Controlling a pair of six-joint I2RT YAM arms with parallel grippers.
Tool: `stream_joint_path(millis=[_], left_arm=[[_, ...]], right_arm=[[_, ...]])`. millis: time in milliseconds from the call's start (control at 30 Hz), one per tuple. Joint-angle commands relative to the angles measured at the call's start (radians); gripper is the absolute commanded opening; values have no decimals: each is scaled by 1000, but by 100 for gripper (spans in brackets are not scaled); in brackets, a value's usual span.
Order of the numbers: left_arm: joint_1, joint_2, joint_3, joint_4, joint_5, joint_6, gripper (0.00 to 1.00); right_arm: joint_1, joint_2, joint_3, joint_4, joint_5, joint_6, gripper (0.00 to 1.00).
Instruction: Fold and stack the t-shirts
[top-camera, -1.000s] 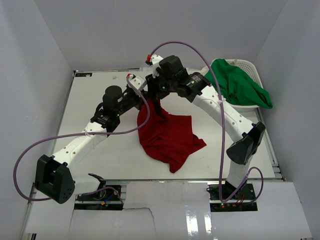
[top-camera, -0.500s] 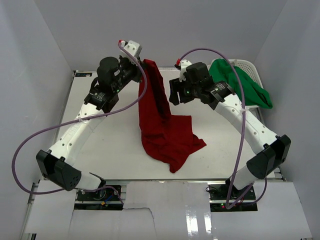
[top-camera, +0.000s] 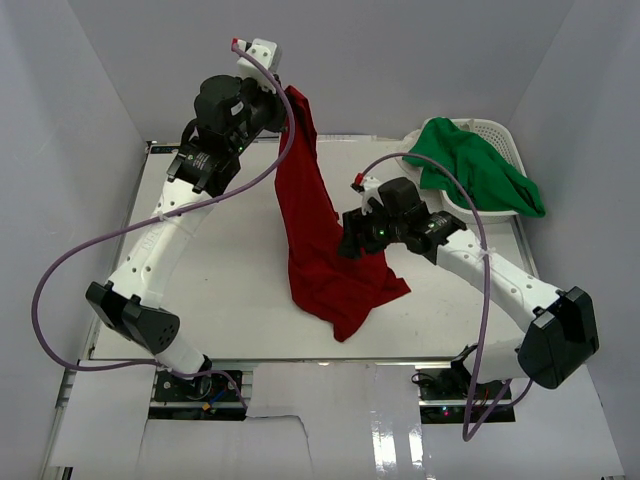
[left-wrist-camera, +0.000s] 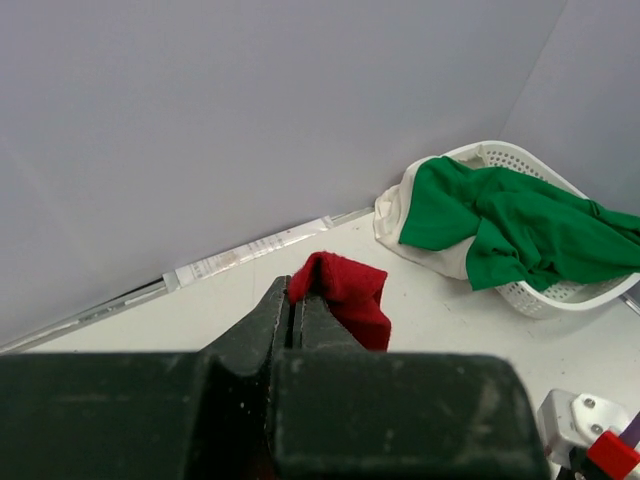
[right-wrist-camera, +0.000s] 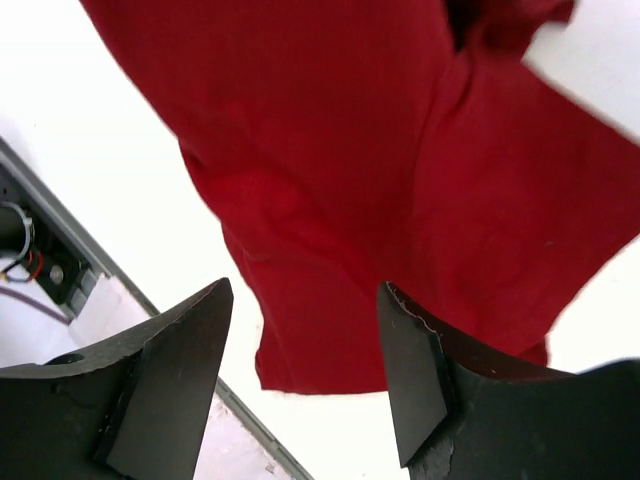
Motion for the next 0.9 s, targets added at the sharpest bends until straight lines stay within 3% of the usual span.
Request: stream_joint_path(millis=[0,233,367,533,867], left_arm=[[-2,-35,29,-21,-31,-2,0],[-2,-109,-52,-29,-83,18,0],[0,-165,-141,-40,-106,47,0],[0,-205,-259,-43,-120,32,0],[0,-267,-376,-32,-112,-4,0]], right_arm=[[4,-23,-88,157,-87,29,66],[-38,63,-31,142,-50,40,67],[-191,116,-31,141,-84,101,66],[-271,242,46,78,-56,93,64],[-337,435,140,48,-44,144,58]])
